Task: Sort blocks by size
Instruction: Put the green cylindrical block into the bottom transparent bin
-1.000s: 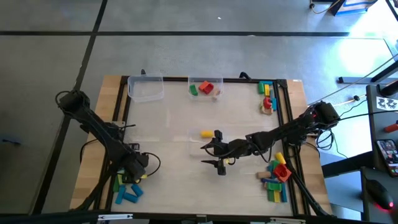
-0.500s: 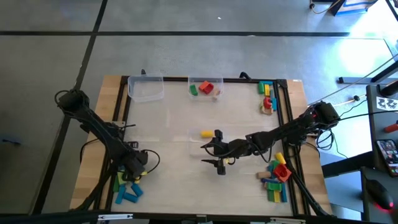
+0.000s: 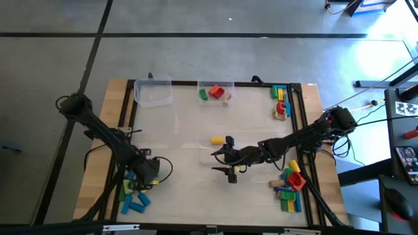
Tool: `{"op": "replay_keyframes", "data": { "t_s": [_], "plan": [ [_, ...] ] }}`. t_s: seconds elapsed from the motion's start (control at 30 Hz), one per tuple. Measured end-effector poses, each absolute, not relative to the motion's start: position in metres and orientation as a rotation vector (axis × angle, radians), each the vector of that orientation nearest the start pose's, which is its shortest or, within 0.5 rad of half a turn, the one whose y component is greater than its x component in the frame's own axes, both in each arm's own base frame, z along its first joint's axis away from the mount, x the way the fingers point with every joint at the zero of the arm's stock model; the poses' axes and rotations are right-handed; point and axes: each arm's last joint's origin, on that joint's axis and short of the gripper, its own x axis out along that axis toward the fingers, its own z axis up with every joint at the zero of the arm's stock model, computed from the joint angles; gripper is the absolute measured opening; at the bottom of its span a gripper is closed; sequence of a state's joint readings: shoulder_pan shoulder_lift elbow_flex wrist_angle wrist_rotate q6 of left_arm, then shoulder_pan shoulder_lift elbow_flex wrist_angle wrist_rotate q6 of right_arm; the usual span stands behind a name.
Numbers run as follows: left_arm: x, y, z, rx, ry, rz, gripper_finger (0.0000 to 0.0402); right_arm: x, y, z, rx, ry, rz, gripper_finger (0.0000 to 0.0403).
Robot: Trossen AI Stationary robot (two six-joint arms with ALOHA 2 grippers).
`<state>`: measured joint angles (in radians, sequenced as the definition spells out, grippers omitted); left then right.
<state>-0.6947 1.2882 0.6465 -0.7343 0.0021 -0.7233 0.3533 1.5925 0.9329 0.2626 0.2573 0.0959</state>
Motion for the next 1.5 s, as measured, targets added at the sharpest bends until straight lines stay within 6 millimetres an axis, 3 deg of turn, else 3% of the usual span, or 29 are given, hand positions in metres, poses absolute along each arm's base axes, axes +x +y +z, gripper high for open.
{"op": "replay_keyframes", "data": {
  "t_s": [0.33,0.5,0.9,1.23,1.5],
  "plan": [
    [0.182,-0.100,0.213,-0.108,1.065,-0.034,0.0128,0.326,0.112,0.227,-0.030,0.383,0.053,0.0264],
    [0.200,-0.084,0.224,-0.082,0.904,-0.004,0.0128,0.326,0.110,0.229,-0.034,0.366,0.010,0.0264],
    [0.242,-0.058,0.224,-0.044,0.705,0.045,0.0129,0.327,0.110,0.231,-0.030,0.340,-0.014,0.0264],
    [0.279,-0.040,0.202,-0.041,0.628,0.107,0.0130,0.327,0.110,0.231,-0.032,0.339,-0.022,0.0264],
    [0.294,-0.030,0.189,-0.050,0.647,0.151,0.0130,0.327,0.110,0.231,-0.032,0.340,-0.022,0.0264]
  ]
}}
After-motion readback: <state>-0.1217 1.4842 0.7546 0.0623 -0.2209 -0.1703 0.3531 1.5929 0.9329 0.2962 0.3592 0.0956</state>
